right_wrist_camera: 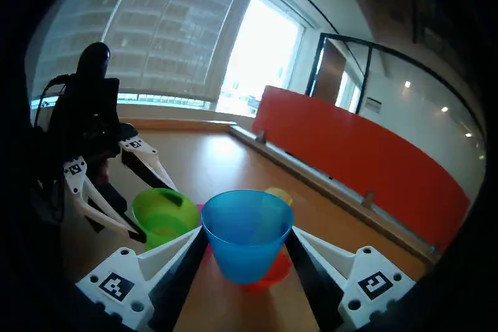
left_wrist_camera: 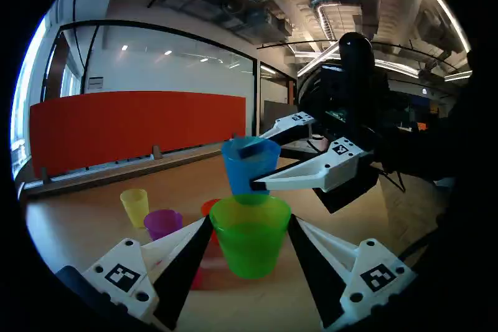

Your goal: Pour water

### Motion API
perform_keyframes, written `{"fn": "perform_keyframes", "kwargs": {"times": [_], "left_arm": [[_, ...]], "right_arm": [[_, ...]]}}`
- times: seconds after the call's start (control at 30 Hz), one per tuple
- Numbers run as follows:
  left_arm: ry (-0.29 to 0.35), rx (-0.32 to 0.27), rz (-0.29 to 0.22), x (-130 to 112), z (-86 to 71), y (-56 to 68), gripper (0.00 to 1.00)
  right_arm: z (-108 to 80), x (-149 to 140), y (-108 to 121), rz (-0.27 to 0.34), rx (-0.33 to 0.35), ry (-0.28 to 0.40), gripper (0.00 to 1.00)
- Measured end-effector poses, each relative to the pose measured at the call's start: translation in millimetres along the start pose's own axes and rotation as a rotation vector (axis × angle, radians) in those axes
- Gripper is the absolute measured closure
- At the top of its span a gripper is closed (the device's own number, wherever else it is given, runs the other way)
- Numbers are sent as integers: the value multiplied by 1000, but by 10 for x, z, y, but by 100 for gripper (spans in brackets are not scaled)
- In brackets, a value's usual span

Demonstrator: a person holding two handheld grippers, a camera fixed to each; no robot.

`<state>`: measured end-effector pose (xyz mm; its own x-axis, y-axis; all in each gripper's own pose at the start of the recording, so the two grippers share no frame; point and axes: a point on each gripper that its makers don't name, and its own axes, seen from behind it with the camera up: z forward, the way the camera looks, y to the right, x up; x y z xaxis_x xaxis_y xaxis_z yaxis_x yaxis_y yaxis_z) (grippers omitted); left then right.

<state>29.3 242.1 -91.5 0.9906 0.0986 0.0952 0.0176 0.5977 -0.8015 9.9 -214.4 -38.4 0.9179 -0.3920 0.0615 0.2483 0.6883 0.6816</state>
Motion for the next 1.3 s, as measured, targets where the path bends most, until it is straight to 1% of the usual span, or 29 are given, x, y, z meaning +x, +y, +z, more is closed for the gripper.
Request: {"fn": "perform_keyframes", "kwargs": {"times": [0.17, 0.37, 0.67, 0.77, 0.87, 1.17, 1.3], "left_arm": [[-3, 10, 3, -7, -43, -36, 13], [-2, 24, -2, 4, -87, -101, 13], [-10, 45, -4, -25, -176, -184, 13], [-13, 53, -4, -33, -203, -215, 13], [-14, 59, -5, -35, -236, -236, 13], [-29, 83, -1, -77, -340, -345, 13], [-44, 96, 4, -117, -401, -406, 13]], "right_arm": [[-36, -45, 17, 41, 0, -7, 12], [-75, -212, -32, 97, 17, -50, 12], [-156, -384, -129, 224, 64, -91, 12], [-183, -419, -150, 257, 77, -102, 12], [-203, -472, -146, 269, 78, -119, 11], [-249, -601, -161, 252, 78, -155, 12], [-267, -656, -153, 256, 76, -168, 12]]}}
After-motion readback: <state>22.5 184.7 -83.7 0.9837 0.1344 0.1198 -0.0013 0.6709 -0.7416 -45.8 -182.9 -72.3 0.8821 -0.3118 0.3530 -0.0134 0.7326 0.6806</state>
